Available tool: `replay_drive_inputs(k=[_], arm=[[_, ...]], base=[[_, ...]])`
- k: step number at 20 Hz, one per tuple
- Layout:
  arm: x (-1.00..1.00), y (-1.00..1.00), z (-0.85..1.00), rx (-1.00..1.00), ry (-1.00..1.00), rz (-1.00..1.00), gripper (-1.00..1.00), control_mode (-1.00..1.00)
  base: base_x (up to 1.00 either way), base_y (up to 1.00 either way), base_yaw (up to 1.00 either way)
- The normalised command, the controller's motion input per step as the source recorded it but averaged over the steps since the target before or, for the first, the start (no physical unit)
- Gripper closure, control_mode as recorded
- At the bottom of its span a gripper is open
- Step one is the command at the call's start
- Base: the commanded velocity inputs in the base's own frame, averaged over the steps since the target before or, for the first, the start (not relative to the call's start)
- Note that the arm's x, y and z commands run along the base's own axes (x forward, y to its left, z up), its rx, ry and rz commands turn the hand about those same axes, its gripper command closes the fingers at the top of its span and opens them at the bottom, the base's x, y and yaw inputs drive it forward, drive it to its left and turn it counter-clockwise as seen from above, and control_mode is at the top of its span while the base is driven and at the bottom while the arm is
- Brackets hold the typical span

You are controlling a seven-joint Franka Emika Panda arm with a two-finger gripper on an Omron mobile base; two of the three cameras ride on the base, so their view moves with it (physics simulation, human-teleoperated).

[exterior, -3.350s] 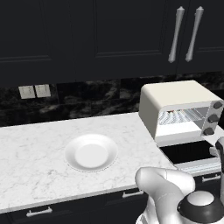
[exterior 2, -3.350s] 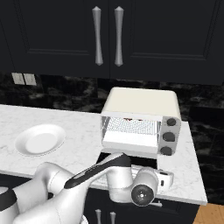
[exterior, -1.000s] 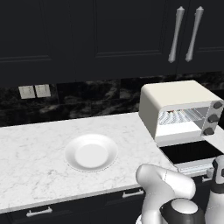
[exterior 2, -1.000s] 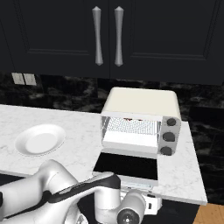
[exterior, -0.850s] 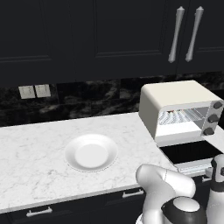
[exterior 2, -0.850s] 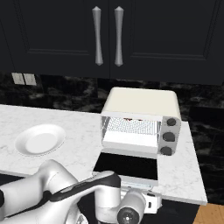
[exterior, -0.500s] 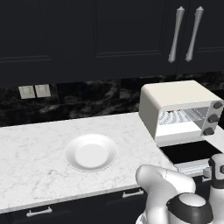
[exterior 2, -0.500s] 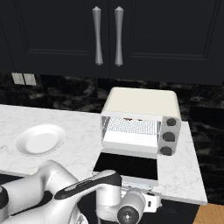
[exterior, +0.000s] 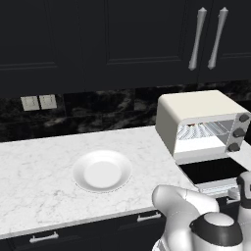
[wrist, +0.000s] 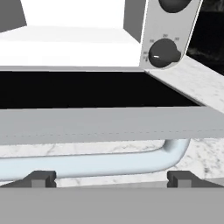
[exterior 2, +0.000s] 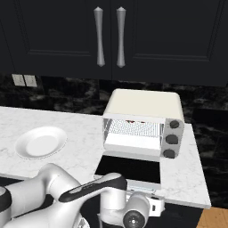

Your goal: Pick up the kebab skewer and baguette bread, and place them inside the toaster oven. Close the toaster oven door and start by setting the timer.

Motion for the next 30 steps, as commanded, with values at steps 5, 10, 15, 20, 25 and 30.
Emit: replay_drive_inputs(k=[5,10,15,20,25,30], arm=[[0.00,0.00,-0.04,0.00,0.03,0.00,-1.00,-1.00],[0.00,0.00,-0.02,0.00,0.01,0.00,-1.00,-1.00],[0.11,0.08,0.00,0.00,0.00,0.00,-1.00,-1.00],[0.15,0.11,0.00,0.00,0.00,0.00,-1.00,-1.00],[0.06,0.11,0.00,0.00,0.00,0.00,-1.00,-1.00],[0.00,0.12,0.11,0.00,0.00,0.00,-1.00,-1.00]], base=[[0.00,0.00,0.00],[0.00,0.00,0.00],[0.00,0.00,0.00],[0.00,0.00,0.00],[0.00,0.00,0.00],[0.00,0.00,0.00]])
